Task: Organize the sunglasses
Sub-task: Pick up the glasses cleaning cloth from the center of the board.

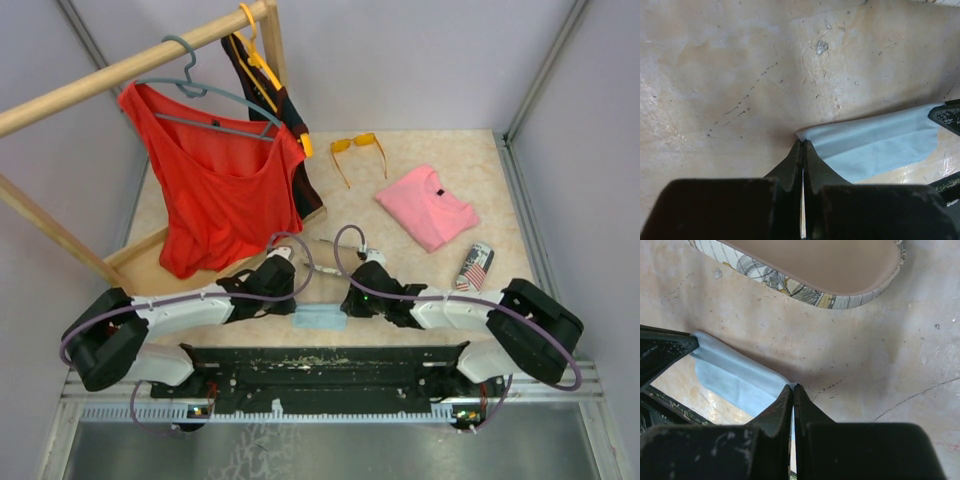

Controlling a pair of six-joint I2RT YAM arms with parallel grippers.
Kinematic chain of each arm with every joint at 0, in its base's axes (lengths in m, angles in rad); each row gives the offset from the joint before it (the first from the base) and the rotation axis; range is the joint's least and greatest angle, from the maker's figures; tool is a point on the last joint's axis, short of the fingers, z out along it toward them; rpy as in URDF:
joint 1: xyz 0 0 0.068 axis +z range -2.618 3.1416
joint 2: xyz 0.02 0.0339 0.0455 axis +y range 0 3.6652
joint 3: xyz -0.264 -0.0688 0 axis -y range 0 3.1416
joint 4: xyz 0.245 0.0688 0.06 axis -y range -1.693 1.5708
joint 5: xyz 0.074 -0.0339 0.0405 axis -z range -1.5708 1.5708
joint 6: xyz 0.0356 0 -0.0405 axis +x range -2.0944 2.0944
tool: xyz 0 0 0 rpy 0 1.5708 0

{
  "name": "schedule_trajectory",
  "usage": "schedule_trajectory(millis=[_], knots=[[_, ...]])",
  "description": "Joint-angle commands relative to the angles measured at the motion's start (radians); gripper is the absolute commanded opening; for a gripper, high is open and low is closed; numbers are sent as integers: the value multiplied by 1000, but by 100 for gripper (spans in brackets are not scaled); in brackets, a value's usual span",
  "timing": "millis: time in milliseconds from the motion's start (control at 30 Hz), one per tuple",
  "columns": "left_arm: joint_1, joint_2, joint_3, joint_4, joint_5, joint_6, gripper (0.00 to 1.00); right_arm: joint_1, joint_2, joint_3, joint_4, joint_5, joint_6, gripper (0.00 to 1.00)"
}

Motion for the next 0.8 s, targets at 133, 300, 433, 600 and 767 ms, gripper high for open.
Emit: schedule_trajectory(millis=[133, 300, 433, 600, 767], knots=[[-5, -42, 2, -34, -1, 26, 0, 1, -92, 10, 8, 80, -20, 0], [-2, -29, 31, -24, -19, 35, 0, 1, -104, 27, -24, 109, -19, 0], [2, -28, 64, -19, -33, 50, 0, 2, -109, 47, -42, 120, -26, 0], [11, -38, 107, -19, -67, 84, 0, 1, -127, 73, -67, 144, -35, 0], [17, -23, 151, -19, -74, 120, 0, -5, -143, 100, -93, 167, -43, 0]])
